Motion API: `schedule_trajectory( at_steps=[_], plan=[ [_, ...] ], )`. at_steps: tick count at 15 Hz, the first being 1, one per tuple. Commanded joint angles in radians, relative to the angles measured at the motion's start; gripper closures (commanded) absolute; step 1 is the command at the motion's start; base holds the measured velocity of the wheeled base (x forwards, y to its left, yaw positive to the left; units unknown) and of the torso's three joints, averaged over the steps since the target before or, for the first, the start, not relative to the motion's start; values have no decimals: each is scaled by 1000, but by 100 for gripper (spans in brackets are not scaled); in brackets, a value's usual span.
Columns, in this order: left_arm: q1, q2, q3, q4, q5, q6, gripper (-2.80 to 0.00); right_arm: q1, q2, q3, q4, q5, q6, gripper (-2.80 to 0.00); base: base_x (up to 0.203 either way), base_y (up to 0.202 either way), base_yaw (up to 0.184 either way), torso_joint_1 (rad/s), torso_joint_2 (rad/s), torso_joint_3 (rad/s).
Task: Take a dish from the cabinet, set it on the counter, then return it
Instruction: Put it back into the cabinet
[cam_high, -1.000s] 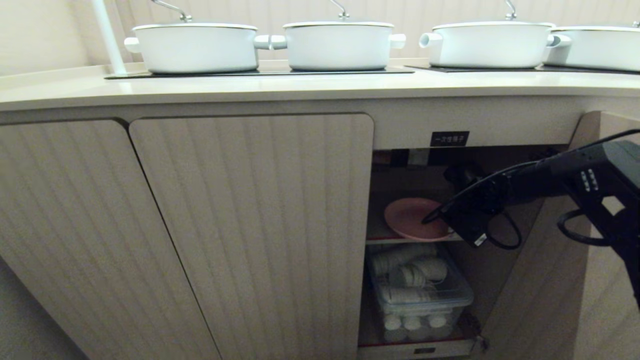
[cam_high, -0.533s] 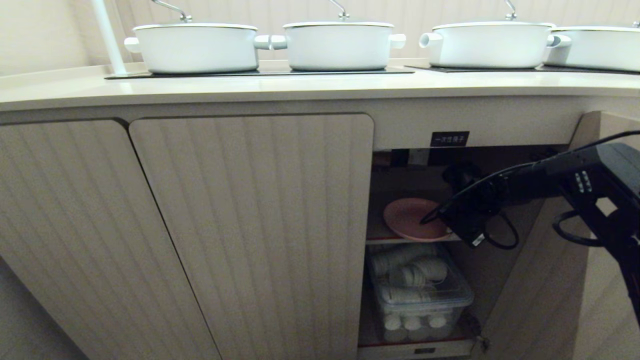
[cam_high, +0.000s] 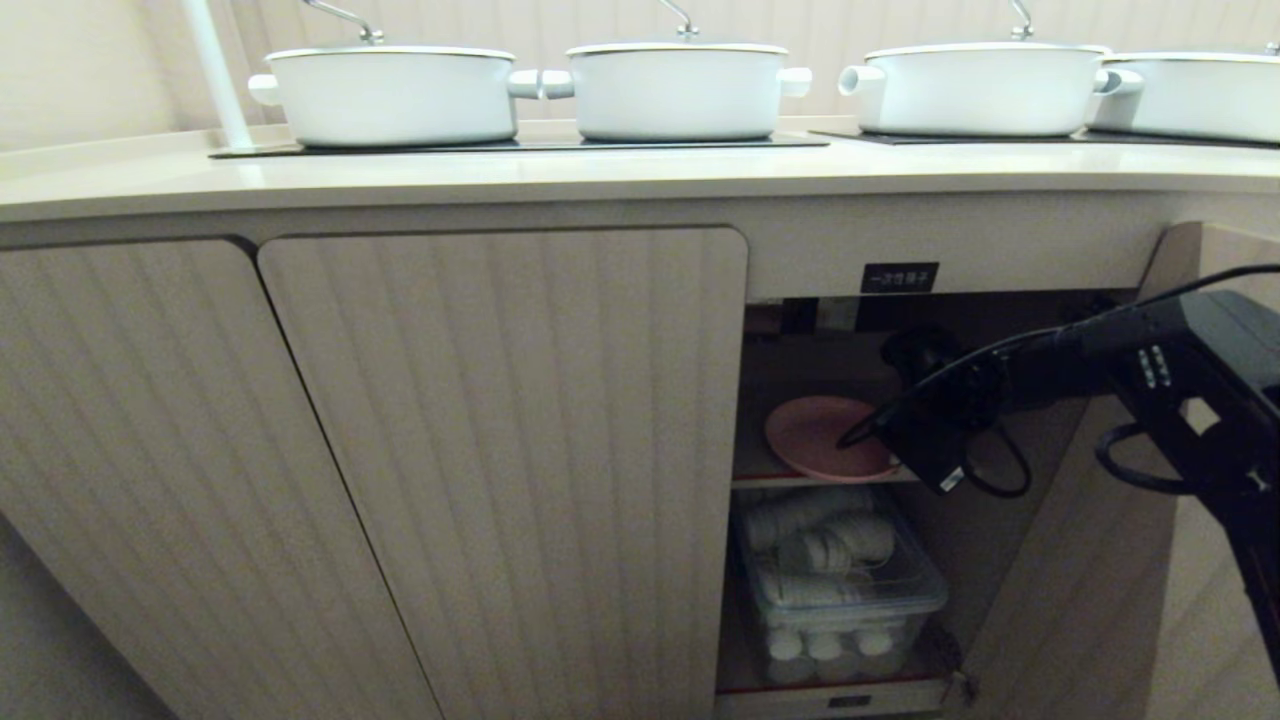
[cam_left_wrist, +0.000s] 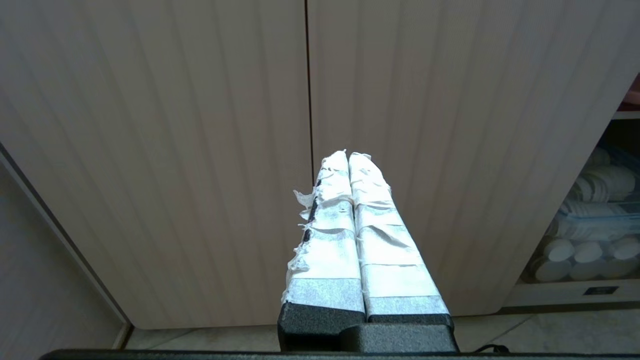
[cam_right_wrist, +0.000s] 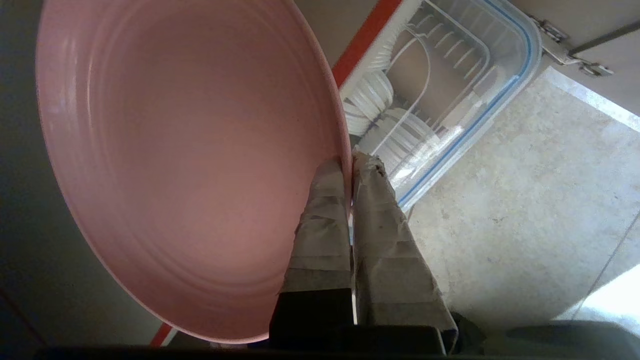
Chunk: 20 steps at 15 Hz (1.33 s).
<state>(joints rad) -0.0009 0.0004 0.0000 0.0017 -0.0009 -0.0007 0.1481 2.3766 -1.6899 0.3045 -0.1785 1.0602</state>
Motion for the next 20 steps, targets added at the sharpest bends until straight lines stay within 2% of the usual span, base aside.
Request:
schedule_trajectory(
  at_steps=[1,20],
  plan=[
    [1,0,0,0,-1,-1,0,-1,3,-12,2,-1,6,0,0,0,0,0,0,0],
    [-1,0,0,0,1,-1,0,-1,60,-77,8,-29,7,0,0,0,0,0,0,0]
  ],
)
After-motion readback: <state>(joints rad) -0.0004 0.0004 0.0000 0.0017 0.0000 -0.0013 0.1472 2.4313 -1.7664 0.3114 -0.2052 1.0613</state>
